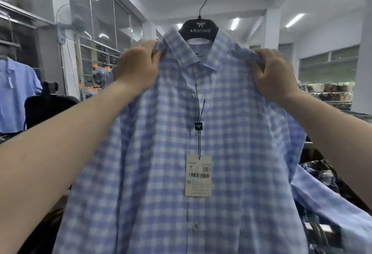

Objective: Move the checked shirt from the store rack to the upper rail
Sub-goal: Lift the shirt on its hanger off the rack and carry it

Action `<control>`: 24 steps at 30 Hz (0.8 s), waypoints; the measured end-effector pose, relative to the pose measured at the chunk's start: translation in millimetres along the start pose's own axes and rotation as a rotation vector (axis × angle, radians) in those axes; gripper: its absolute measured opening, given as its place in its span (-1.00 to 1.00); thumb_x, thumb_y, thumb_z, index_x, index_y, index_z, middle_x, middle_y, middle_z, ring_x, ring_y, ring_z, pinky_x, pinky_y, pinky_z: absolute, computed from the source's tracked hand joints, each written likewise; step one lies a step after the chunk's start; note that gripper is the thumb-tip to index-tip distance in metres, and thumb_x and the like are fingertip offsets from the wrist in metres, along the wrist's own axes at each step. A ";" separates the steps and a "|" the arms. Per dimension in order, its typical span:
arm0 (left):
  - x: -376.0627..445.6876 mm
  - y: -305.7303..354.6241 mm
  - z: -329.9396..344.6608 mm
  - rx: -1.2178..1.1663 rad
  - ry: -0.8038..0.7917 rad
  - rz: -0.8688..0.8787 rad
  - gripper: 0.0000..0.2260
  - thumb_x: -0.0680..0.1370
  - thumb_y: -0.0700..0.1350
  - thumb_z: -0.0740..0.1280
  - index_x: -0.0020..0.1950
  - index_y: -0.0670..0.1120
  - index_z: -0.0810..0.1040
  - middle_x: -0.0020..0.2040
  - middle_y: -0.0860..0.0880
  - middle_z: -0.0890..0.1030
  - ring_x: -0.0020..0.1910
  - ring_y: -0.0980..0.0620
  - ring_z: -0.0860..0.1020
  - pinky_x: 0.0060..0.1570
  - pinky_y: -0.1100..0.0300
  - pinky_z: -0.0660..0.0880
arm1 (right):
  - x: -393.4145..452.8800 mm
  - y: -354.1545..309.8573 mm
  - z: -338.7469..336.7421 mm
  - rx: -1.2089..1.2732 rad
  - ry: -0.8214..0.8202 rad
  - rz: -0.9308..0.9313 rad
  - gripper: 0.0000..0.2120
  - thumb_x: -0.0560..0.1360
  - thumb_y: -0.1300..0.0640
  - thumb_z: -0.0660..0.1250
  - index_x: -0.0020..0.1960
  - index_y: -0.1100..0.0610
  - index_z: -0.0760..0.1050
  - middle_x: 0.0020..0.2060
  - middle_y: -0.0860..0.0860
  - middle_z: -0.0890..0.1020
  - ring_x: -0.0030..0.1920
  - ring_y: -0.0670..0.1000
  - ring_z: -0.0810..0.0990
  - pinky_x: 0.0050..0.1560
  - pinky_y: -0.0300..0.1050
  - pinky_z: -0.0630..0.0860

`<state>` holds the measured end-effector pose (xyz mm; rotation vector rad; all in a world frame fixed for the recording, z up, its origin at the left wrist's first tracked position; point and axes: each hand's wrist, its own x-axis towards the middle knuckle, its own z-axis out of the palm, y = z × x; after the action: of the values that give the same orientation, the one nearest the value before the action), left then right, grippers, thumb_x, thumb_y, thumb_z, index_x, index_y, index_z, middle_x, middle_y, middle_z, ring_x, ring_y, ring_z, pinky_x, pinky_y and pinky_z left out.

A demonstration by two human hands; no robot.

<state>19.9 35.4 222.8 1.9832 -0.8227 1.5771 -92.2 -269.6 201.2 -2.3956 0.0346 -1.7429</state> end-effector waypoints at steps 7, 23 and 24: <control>30.6 8.5 -40.4 0.055 0.095 0.090 -0.74 0.67 -0.05 0.16 0.21 -0.14 0.55 0.10 -0.26 0.58 0.10 -0.25 0.51 0.03 -0.09 0.46 | 28.6 -15.8 -19.9 0.016 0.148 -0.044 -0.63 0.61 -0.03 0.13 0.34 0.09 0.45 0.19 0.24 0.55 0.22 0.30 0.44 0.26 0.15 0.30; 81.4 -9.3 -91.3 0.094 0.181 0.121 -0.66 0.65 0.10 0.15 0.16 -0.11 0.56 0.07 -0.17 0.63 0.01 -0.18 0.54 -0.06 0.00 0.46 | 91.0 -39.2 -37.3 0.081 0.197 -0.069 -0.59 0.58 -0.11 0.12 0.32 0.09 0.44 0.21 0.18 0.60 0.25 0.26 0.47 0.28 0.15 0.29; 80.9 -11.7 -95.6 0.107 0.185 0.119 -0.66 0.64 0.10 0.15 0.13 -0.12 0.56 0.04 -0.18 0.63 -0.02 -0.19 0.54 -0.09 -0.01 0.46 | 92.1 -43.2 -34.0 0.102 0.198 -0.068 -0.58 0.58 -0.11 0.12 0.32 0.09 0.44 0.22 0.18 0.59 0.26 0.26 0.46 0.28 0.15 0.29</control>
<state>-25.0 96.2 323.3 1.8539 -0.8100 1.8768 -99.2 -242.9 304.8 -2.1706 -0.1084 -1.9562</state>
